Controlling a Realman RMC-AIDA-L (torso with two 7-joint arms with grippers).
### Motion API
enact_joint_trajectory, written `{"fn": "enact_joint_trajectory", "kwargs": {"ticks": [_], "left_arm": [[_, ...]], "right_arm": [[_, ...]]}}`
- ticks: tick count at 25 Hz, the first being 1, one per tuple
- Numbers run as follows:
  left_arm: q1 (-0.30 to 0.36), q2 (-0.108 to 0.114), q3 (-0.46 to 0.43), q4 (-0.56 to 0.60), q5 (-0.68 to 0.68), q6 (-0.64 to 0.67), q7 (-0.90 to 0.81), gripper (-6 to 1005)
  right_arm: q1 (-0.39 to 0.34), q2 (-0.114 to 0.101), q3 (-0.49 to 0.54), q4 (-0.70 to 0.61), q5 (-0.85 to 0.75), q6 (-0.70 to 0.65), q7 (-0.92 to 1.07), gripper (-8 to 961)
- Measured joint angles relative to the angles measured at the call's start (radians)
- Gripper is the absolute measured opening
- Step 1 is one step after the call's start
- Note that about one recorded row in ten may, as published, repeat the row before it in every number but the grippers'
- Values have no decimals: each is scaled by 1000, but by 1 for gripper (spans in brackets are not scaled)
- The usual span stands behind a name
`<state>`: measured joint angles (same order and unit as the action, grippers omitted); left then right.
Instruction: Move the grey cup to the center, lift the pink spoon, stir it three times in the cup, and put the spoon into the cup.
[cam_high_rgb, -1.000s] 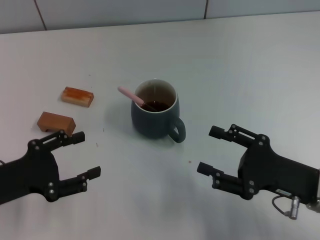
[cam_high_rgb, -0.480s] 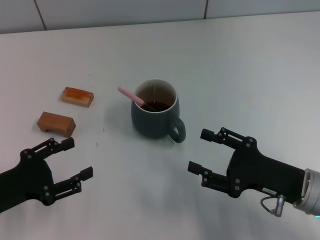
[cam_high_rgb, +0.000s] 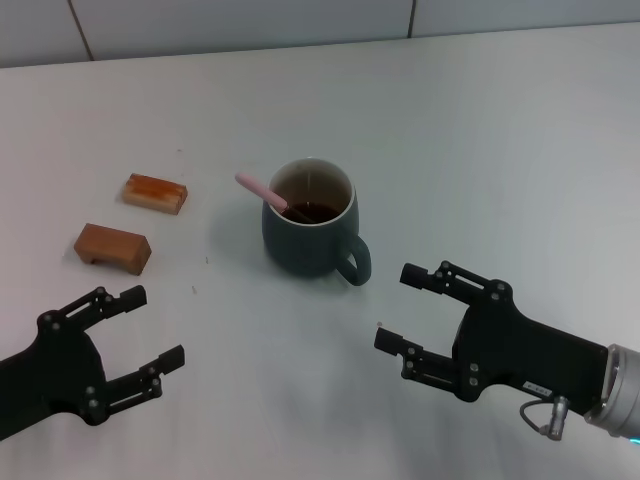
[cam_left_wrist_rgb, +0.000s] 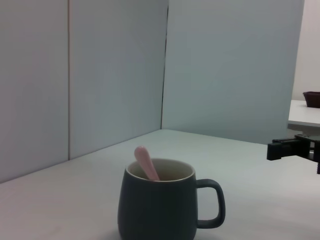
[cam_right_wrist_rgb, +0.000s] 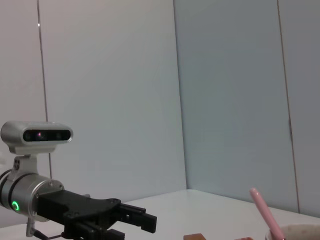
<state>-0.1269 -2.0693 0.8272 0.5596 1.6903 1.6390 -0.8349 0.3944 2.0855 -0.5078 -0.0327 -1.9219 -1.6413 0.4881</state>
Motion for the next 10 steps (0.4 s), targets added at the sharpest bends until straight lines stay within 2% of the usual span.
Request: {"fn": "enact_joint_trajectory", "kwargs": {"ticks": [10], "left_arm": [[16, 1, 3, -1, 1, 22, 6, 799]], "right_arm": [[-14, 1, 0, 20, -1, 0, -37, 741]]}}
